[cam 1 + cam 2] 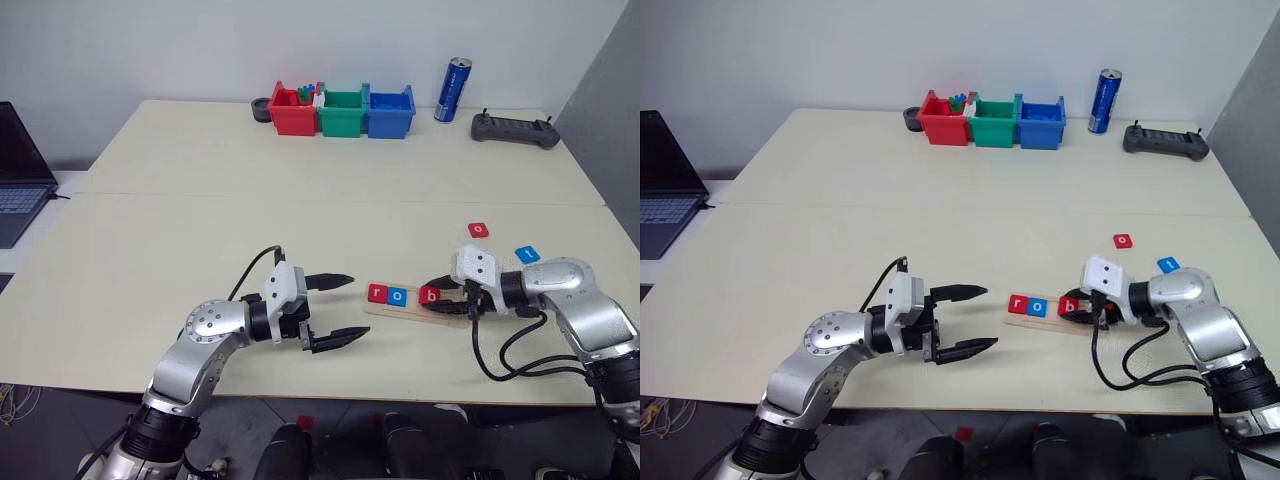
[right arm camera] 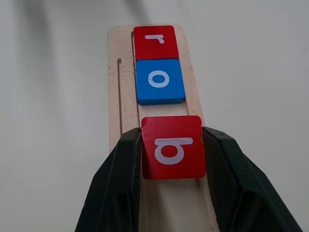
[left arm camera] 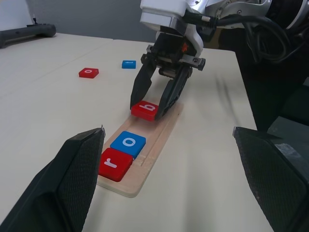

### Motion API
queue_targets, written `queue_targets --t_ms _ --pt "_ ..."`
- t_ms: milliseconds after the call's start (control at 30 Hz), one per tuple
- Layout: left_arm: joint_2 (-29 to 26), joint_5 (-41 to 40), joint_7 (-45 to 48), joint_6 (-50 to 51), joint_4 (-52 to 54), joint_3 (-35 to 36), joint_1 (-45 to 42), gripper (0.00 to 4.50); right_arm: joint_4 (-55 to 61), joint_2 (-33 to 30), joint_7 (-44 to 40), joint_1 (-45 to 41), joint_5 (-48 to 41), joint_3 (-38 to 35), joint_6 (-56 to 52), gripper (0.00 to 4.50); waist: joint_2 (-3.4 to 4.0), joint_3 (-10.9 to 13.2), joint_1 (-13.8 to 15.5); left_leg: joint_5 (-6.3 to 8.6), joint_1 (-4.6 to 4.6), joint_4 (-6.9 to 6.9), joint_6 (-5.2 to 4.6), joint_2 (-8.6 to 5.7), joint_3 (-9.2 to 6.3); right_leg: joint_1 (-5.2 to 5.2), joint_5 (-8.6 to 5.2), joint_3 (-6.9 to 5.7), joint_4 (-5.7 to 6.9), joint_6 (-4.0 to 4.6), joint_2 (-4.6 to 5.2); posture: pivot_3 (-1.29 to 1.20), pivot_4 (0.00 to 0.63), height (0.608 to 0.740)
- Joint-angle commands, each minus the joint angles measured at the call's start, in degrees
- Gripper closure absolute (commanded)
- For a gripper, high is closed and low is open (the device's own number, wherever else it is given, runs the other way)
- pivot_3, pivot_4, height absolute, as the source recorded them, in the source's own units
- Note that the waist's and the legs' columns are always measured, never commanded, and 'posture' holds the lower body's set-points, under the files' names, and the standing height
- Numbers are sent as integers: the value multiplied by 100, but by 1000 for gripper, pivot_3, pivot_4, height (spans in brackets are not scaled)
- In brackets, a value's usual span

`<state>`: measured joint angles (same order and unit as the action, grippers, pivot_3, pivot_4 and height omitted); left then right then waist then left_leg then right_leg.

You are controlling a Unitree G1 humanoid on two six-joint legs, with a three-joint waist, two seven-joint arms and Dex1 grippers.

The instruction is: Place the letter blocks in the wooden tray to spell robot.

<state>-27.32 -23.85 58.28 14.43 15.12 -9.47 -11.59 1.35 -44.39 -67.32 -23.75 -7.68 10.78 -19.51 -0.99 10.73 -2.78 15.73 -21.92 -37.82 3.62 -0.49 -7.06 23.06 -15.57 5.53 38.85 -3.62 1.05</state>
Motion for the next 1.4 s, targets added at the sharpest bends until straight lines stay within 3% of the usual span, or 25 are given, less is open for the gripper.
queue_targets --t_ms 33,1067,1333,1400 --pt "-41 -43 -20 -99 152 104 35 0 143 101 65 -236 -25 33 -136 3040 0 0 -11 0 0 0 0 1 0 0 0 0 0 0 0 0 150 740" --pt "-52 -2 -13 -244 -6 121 -10 0 0 152 -140 -315 -33 203 -228 3040 0 0 -11 0 -2 0 0 1 -1 2 0 -2 1 0 0 0 150 740" --pt "-57 6 -26 -299 -47 102 -18 0 14 220 -55 -409 -130 78 -363 180 0 0 -11 0 -2 0 0 1 -1 2 0 -2 1 0 0 0 150 740" --pt "-58 3 -22 -302 -48 92 -21 0 47 203 -47 -427 -166 34 -416 21 0 0 -11 0 -2 0 0 1 -1 2 0 -2 1 0 0 0 150 740"
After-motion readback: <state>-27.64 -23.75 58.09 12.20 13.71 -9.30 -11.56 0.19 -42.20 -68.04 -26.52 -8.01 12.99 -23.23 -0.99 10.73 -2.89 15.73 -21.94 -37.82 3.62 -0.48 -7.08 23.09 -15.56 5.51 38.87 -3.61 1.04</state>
